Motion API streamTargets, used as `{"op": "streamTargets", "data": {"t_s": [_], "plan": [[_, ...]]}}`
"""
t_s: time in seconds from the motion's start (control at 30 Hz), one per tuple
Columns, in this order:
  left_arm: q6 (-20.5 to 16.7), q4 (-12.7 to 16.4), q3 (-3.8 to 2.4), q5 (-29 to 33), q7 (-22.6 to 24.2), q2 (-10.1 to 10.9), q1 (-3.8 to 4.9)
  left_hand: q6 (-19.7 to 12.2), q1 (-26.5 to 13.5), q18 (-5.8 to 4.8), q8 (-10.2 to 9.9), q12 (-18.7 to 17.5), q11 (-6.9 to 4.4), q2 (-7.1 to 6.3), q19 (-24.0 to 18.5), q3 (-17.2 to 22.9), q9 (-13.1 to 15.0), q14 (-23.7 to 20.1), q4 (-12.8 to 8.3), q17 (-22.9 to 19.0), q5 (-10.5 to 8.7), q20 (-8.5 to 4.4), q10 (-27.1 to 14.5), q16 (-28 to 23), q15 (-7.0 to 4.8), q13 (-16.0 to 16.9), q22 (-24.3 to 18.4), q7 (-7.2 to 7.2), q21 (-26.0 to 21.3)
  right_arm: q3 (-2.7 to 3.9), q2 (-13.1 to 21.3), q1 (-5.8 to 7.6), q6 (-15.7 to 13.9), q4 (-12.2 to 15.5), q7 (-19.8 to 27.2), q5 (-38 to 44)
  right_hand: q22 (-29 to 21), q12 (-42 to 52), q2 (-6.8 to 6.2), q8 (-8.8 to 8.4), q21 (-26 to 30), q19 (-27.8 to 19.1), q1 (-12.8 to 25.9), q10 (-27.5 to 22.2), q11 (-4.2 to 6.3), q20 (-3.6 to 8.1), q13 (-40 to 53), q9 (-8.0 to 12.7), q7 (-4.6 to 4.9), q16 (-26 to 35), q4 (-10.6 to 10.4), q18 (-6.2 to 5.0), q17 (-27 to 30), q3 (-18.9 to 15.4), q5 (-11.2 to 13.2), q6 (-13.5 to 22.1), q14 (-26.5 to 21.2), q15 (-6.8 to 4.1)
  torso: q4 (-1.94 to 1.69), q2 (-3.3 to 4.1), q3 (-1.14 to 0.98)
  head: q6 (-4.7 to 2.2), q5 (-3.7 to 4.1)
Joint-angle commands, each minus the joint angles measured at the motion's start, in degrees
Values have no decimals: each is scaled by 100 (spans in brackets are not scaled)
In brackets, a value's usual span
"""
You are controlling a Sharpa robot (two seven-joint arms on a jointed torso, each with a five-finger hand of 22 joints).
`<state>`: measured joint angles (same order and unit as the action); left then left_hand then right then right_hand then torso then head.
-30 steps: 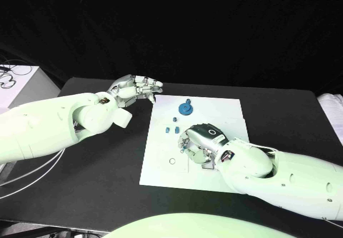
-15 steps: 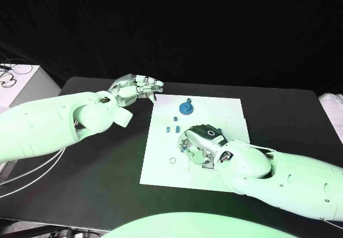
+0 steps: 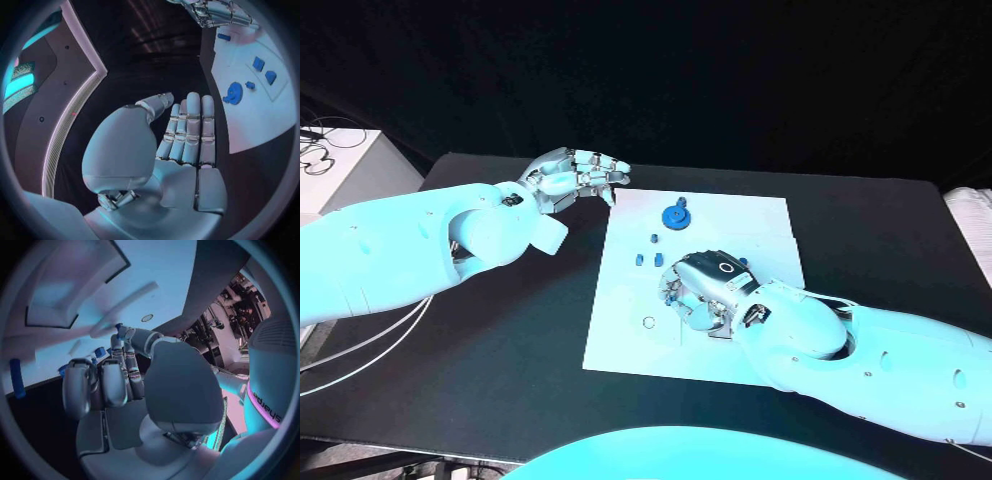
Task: Assemble the parts on the task board
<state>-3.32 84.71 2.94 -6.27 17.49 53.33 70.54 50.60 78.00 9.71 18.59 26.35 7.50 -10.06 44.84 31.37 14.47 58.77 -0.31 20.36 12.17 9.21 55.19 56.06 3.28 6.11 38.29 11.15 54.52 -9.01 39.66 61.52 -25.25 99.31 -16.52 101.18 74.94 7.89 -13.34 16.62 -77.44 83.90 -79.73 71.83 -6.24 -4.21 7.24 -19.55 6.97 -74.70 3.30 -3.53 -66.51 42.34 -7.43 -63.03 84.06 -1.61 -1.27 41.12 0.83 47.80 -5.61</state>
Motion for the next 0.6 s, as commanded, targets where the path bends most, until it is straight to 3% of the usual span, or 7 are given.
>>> {"op": "streamTargets", "data": {"t_s": [0.03,0.6], "plan": [[89,9,-4,-14,9,-9,1,-24,-7,77,-31,-29,-10,28,35,-35,-5,-8,12,-8,33,-5,-30,-37,1,-9,-5,-3,-39,-3,-10,-11,107,-16,-20,103,875,25,105,22,29,130,-26,396,363,37,102,-8,-10,12,-11,67,2,29,-40,-31,141,-36,-4,1,1,-9,10],[97,19,-4,-14,-14,0,2,-24,-7,77,-31,-29,-10,28,35,-35,-5,-8,12,-8,33,-5,-30,-37,1,-9,-5,-3,-39,-11,-98,-21,224,-103,-94,203,874,17,104,20,34,128,-15,400,362,37,103,-10,-10,16,0,66,9,34,-48,-31,140,-36,-6,6,0,-10,16]]}}
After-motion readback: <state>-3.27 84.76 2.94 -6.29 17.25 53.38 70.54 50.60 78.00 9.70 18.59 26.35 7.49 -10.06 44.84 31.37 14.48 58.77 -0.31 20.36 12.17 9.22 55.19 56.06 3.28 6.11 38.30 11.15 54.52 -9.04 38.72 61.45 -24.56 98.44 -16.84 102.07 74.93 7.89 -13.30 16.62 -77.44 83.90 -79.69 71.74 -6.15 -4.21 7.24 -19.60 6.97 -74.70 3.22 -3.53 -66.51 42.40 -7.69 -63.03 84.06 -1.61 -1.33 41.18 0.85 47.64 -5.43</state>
